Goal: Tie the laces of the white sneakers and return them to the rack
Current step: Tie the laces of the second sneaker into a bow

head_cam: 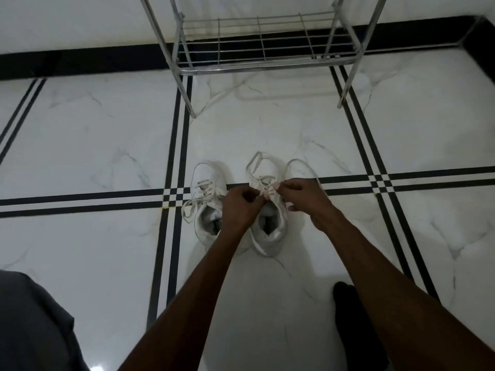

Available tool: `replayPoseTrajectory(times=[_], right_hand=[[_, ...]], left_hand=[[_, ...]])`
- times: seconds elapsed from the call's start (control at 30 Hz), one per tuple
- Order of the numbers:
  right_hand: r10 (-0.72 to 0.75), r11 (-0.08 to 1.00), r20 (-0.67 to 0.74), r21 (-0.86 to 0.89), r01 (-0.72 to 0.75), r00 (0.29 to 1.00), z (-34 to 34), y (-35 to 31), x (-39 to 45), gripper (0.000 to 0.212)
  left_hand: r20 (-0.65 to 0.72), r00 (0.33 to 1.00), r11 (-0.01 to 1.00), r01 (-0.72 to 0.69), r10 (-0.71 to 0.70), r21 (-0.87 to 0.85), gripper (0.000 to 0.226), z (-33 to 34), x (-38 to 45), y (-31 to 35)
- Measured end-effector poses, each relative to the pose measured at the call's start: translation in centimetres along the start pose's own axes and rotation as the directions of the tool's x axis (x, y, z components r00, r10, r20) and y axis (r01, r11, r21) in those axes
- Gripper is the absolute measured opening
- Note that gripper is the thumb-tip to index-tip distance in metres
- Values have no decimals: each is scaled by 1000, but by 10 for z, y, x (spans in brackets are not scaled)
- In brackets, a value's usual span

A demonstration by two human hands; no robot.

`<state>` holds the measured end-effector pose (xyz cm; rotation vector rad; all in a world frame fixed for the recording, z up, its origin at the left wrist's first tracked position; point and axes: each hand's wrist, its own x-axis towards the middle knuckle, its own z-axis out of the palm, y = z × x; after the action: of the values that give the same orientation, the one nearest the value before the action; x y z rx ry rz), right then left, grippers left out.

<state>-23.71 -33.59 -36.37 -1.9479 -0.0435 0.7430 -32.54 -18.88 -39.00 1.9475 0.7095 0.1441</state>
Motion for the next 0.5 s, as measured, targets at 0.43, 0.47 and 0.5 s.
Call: replayPoseTrajectory(times=[0.43,0.47,0.5], right_hand=[[120,980,-228,-126,-152,966,36,5,12,55],[127,976,-219,-149,-162,967,37,4,12,52],[130,971,-216,-171,-169,968,39,4,14,45]], left_hand=[[19,998,988,-68,66,139,12,-3,1,4],[2,999,990,-53,53,133,14,-3,1,2],[-12,999,992,-43,45,116,15,-3,1,0]])
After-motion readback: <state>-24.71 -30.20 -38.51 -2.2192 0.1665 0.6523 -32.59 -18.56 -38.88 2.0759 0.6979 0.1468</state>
